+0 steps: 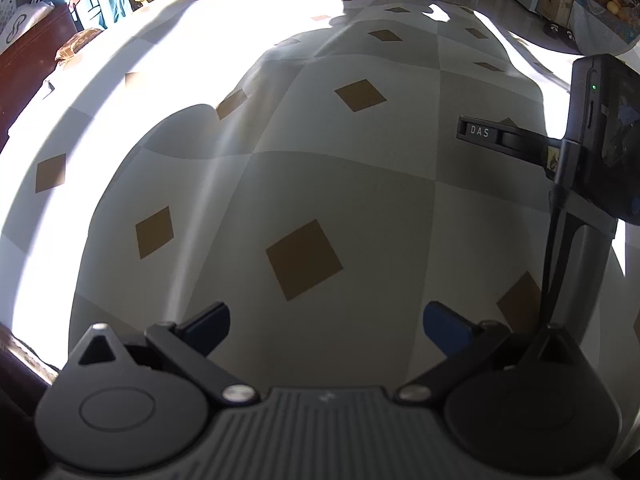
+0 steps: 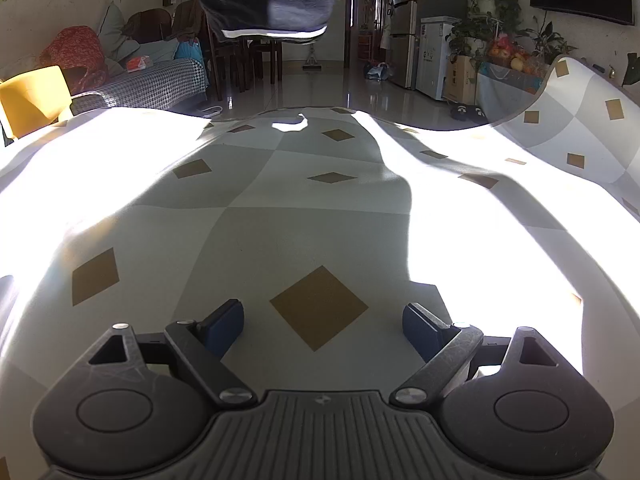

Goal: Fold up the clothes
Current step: 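Drop the black garment onto the table in front of both tools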

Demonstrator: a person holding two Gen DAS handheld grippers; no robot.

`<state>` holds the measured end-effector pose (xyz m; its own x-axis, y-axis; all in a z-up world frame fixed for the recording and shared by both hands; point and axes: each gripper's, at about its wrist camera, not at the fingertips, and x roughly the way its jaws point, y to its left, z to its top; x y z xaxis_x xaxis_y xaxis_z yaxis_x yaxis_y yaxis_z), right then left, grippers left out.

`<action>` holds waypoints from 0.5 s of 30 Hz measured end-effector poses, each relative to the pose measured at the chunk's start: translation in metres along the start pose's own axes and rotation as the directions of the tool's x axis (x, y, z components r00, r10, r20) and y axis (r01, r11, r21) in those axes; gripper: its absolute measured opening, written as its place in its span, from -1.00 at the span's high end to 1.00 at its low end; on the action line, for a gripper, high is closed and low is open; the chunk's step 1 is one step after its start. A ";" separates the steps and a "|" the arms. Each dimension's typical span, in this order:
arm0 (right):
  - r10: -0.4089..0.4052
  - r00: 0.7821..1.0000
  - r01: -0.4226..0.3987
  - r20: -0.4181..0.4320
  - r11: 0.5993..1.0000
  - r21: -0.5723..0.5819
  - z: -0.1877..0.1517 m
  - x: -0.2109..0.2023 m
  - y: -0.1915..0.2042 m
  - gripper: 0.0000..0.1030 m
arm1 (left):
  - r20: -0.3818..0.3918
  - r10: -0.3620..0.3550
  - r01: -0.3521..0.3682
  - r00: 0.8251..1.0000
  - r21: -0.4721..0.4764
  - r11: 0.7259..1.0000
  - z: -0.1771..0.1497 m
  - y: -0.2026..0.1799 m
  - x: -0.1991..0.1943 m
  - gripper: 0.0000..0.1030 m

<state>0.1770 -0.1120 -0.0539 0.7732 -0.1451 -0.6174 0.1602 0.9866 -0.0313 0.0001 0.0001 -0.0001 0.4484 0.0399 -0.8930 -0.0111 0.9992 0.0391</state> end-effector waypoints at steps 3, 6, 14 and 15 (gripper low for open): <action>0.000 1.000 0.000 0.000 1.000 0.000 0.000 0.000 0.000 -0.68 | 0.005 0.005 -0.005 1.000 -0.009 1.000 0.001 0.000 0.000 -1.00; 0.000 1.000 0.000 -0.001 1.000 0.000 0.000 0.000 0.000 -0.69 | -0.019 0.000 0.000 1.000 -0.022 1.000 0.007 0.005 0.006 -1.00; -0.004 1.000 0.004 -0.004 1.000 0.003 0.000 0.002 -0.001 -0.78 | -0.012 0.006 -0.006 1.000 -0.020 1.000 0.005 0.006 0.009 -1.00; -0.004 1.000 0.004 -0.004 1.000 0.003 -0.001 0.001 0.000 -0.79 | -0.013 0.008 -0.009 1.000 -0.021 1.000 0.005 0.006 0.010 -1.00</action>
<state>0.1771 -0.1116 -0.0554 0.7698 -0.1491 -0.6206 0.1653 0.9857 -0.0317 0.0086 0.0062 -0.0066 0.4367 0.0485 -0.8983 -0.0335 0.9987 0.0376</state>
